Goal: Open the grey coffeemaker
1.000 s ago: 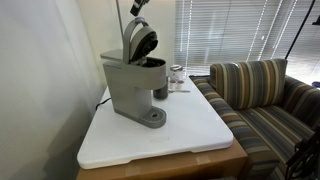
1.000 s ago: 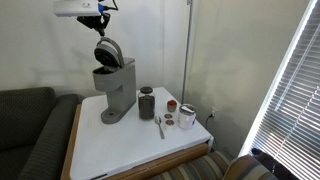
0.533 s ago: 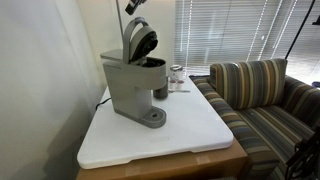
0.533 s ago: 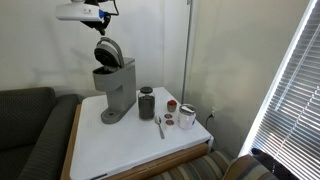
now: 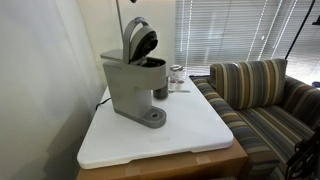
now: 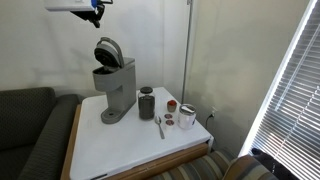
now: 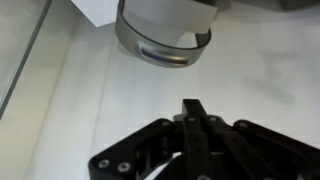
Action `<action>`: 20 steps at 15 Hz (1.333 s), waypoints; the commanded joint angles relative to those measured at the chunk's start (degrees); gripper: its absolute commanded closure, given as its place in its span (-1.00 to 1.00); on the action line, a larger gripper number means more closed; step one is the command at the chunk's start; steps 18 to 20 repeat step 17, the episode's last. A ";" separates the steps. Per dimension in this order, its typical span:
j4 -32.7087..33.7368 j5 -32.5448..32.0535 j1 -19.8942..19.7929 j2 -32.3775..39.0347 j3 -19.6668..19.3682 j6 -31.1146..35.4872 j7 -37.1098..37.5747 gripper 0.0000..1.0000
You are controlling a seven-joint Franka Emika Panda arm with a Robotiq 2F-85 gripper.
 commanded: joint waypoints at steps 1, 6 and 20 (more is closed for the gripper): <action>-8.05 1.59 -1.16 -10.64 -0.19 -10.08 -2.90 0.34; -15.32 4.41 2.46 -22.69 -5.18 -28.33 -6.44 -0.38; -22.15 2.60 6.39 -31.55 -11.61 -41.37 -5.14 -1.00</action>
